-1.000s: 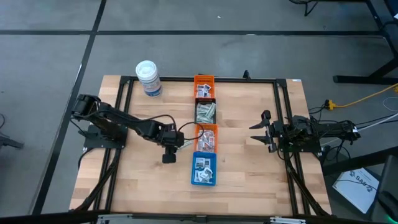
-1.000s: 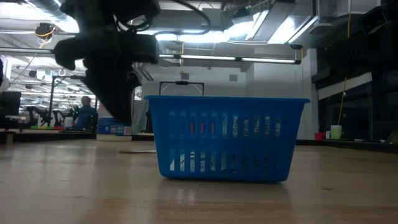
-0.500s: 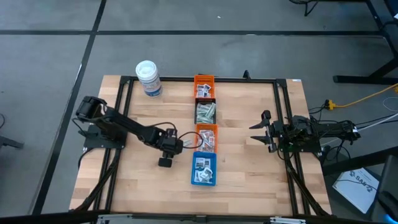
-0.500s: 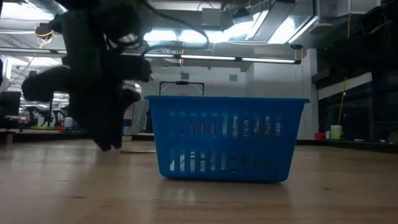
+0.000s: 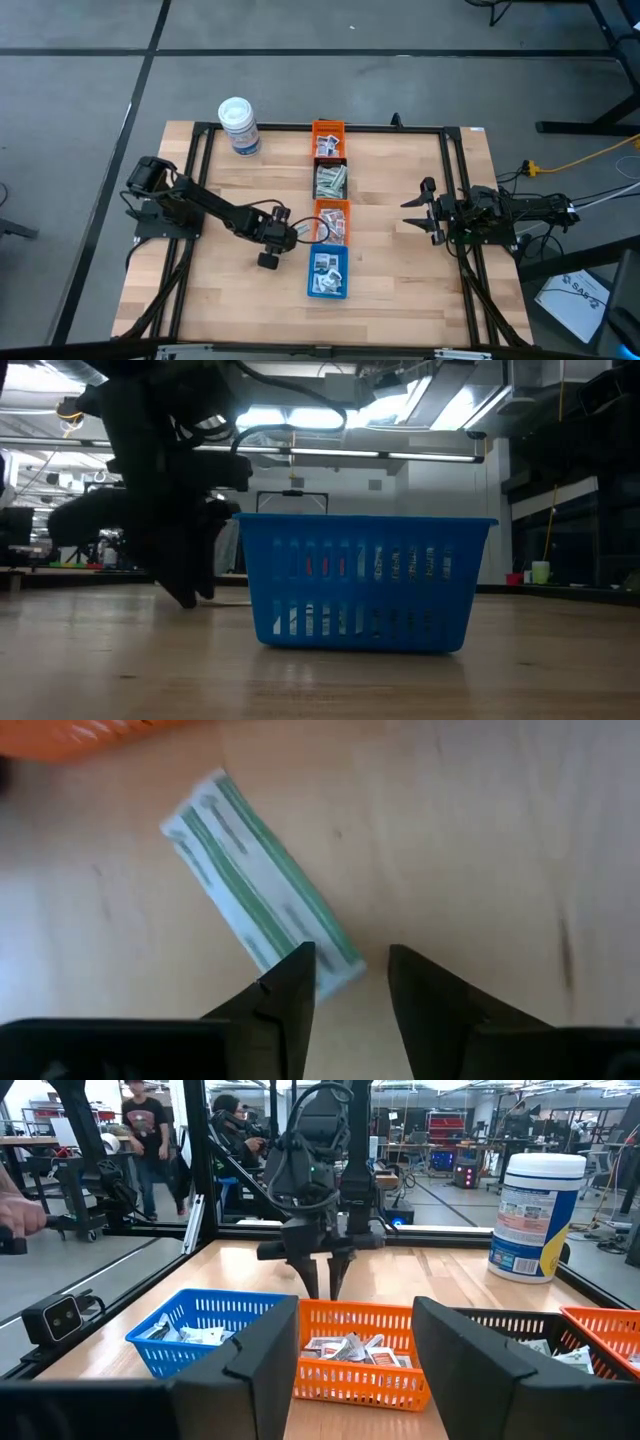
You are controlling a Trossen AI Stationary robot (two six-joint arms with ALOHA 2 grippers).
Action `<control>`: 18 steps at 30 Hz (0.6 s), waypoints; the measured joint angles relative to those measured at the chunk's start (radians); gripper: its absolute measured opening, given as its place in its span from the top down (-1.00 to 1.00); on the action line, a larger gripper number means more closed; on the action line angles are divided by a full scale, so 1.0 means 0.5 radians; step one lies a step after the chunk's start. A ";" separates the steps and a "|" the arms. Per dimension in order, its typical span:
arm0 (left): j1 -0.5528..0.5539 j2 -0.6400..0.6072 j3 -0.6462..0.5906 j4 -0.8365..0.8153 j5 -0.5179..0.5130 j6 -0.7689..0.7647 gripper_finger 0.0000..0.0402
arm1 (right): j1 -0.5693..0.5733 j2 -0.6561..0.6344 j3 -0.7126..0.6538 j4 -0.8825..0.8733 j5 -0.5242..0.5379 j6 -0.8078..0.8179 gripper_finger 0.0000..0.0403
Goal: Pick & Place First Aid Supplies
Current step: Put the green bandage into the black bin
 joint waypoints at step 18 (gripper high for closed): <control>0.048 0.070 0.002 0.142 -0.053 0.149 0.60 | 0.000 0.000 0.000 0.000 0.000 0.000 0.03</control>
